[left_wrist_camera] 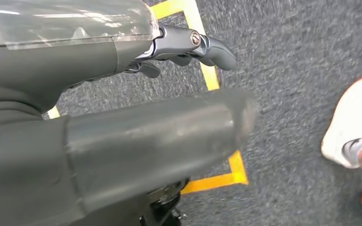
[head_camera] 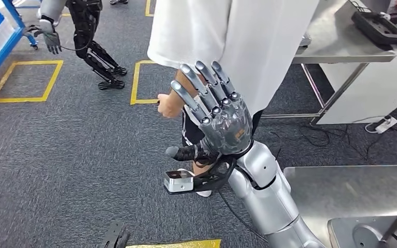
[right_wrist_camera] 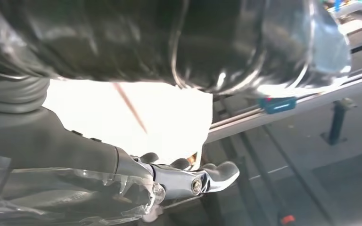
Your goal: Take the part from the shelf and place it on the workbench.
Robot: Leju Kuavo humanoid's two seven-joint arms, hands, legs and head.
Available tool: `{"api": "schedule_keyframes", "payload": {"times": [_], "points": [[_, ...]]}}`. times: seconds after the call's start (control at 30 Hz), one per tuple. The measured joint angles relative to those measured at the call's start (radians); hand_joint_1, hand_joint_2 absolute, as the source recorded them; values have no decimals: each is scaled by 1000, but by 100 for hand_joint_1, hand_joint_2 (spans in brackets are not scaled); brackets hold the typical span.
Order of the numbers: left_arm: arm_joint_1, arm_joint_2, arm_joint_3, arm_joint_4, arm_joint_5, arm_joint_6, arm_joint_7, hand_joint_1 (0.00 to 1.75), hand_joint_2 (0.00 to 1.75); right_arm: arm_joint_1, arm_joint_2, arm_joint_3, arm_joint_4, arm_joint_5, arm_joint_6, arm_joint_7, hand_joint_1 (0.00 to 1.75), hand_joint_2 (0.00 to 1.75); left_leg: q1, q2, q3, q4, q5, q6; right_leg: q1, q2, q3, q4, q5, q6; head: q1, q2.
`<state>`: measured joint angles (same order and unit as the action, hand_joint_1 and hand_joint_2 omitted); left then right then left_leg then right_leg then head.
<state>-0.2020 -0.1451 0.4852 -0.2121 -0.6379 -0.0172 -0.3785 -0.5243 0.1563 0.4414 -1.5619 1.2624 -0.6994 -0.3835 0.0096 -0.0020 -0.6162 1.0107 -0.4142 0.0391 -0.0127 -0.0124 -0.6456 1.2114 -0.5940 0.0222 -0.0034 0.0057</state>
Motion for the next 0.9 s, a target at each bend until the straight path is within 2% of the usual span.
{"api": "schedule_keyframes", "payload": {"times": [0.03, 0.07, 0.1, 0.13, 0.17, 0.2, 0.23, 0.27, 0.3, 0.33, 0.37, 0.43, 0.5, 0.53, 0.57, 0.6, 0.63, 0.67, 0.7, 0.73, 0.77, 0.8, 0.87, 0.9], "points": [[-1, -1, 0, 0, 0, 0, 0, 0, 0, 2, -2, 0, 0, 0, 0, 1, 0, 0, -1, -13, 0, 1, 0, 1, 0, 7, -33, 59, -19, 0, 0, 0], [0, -1, 0, 0, -1, 0, 1, 0, 0, 4, -4, 0, 0, 1, 0, 3, 0, 0, -3, -27, 0, 2, 0, 2, 1, 10, -54, 91, -20, -1, 0, 0], [0, -1, 0, 0, -2, 0, 1, 0, 0, 6, -5, 0, -1, 2, 0, 6, 0, 0, -4, -42, 0, 3, 0, 2, 1, 12, -56, 83, 1, -3, 0, 0], [0, -1, 0, 0, -3, 0, 2, 0, 0, 6, -6, 0, -2, 3, 0, 8, 0, 0, -4, -56, 1, 5, -1, 2, 1, 18, -39, 38, 38, -7, 0, 0], [0, -2, 0, 0, -5, -1, 3, 0, 0, 6, -7, 0, -4, 5, 0, 11, 0, 0, -4, -70, 1, 7, -2, 1, 1, 33, -10, -31, 79, -13, 0, 0], [0, -4, 0, 0, -7, -1, 3, 0, 0, 6, -7, 0, -6, 7, 0, 13, 0, 0, -5, -82, 0, 9, -2, -1, 0, 55, 19, -97, 109, -18, 0, 0], [-1, -6, 0, 0, -9, -1, 3, 0, 0, 5, -8, 0, -8, 9, 0, 14, 0, 0, -4, -94, -2, 10, -2, -4, 0, 73, 39, -146, 127, -22, 0, 0], [-1, -7, 0, 0, -10, -1, 4, 0, 0, 5, -8, 0, -9, 10, 0, 15, 0, 0, -3, -103, -5, 11, -1, -9, 1, 85, 49, -172, 133, -24, 0, 0], [-1, -8, 0, 0, -10, -1, 4, 0, 0, 4, -8, 0, -9, 11, 0, 16, 0, 0, -1, -113, -9, 10, 1, -16, 3, 85, 51, -179, 131, -25, 0, 0], [0, -8, 0, 0, -10, -1, 4, 0, 0, 4, -8, 0, -10, 12, 0, 16, 0, 0, 1, -123, -11, 8, 3, -22, 2, 73, 53, -184, 134, -27, 0, 0], [2, -8, 0, 0, -10, -1, 4, 0, 0, 3, -8, 0, -10, 12, 0, 16, 0, 0, 1, -120, -12, 9, 1, -28, 1, 62, 57, -190, 137, -30, 0, 0], [2, -8, 0, 0, -10, -2, 4, 0, 0, 1, -8, 0, -12, 13, 0, 17, 0, 0, -2, -79, -31, 52, -27, -36, -3, 36, 68, -204, 142, -39, -1, 0], [-2, -8, 0, 0, -11, -2, 4, 0, 0, 0, -9, 0, -12, 13, 0, 17, 0, 0, -1, -27, -85, 169, -88, -43, 0, 9, 73, -207, 141, -44, -1, 0], [-3, -8, 0, 0, -11, -2, 5, 0, 0, 1, -9, 0, -12, 14, 0, 18, 0, 0, 1, -16, -116, 232, -114, -47, 1, -6, 73, -207, 139, -46, -1, 0], [-2, -8, 0, 0, -12, -2, 6, 0, 0, 1, -9, 0, -12, 15, 0, 19, 0, 0, 3, -10, -136, 273, -124, -50, 2, -20, 73, -206, 138, -46, -1, 0], [-1, -8, 0, 0, -13, -2, 7, 0, 0, 2, -9, 0, -12, 15, 0, 21, 0, 0, 6, -6, -139, 279, -117, -53, 2, -33, 73, -206, 136, -45, -1, 0], [0, -8, 0, 0, -14, -2, 8, 0, 0, 2, -9, 0, -12, 16, 0, 23, 0, 0, 7, 0, -118, 241, -90, -55, 2, -45, 74, -204, 134, -43, -2, 0], [0, -8, 0, 0, -16, -2, 9, 0, 0, 1, -9, 0, -12, 16, 0, 26, 0, 0, 9, 13, -83, 175, -56, -55, 2, -56, 77, -202, 130, -40, -2, 0], [-1, -8, 0, 0, -17, -2, 10, 0, 0, 1, -9, 0, -12, 17, 0, 30, 0, 0, 6, 36, -45, 106, -32, -54, 4, -66, 79, -199, 125, -36, -2, 0], [-2, -8, 0, 0, -19, -2, 10, 0, 0, -1, -9, 0, -12, 17, 0, 33, 0, 0, 3, 52, -17, 53, -16, -49, 6, -75, 80, -196, 121, -31, -1, 0], [-3, -8, 0, 0, -21, -2, 10, 0, 0, -2, -9, 0, -12, 17, 0, 35, 0, 0, -1, 63, -2, 24, -12, -43, 9, -83, 81, -194, 117, -26, -1, 0], [-4, -8, 0, 0, -22, -2, 10, 0, 0, -3, -10, 0, -12, 17, 0, 37, 0, 0, -5, 62, 0, 16, -17, -35, 12, -92, 83, -194, 114, -21, 0, 0], [-2, -7, 0, 0, -26, -2, 10, 0, 0, -5, -10, 0, -13, 17, 0, 39, 0, 0, -4, 37, -1, 13, -15, -20, 11, -106, 87, -192, 108, -11, 0, 0], [-2, -7, 0, 0, -27, -1, 10, 0, 0, -6, -11, 0, -14, 17, 0, 40, 0, 0, -4, 27, 1, 10, -13, -14, 8, -96, 85, -182, 98, -6, 0, 0]]}}
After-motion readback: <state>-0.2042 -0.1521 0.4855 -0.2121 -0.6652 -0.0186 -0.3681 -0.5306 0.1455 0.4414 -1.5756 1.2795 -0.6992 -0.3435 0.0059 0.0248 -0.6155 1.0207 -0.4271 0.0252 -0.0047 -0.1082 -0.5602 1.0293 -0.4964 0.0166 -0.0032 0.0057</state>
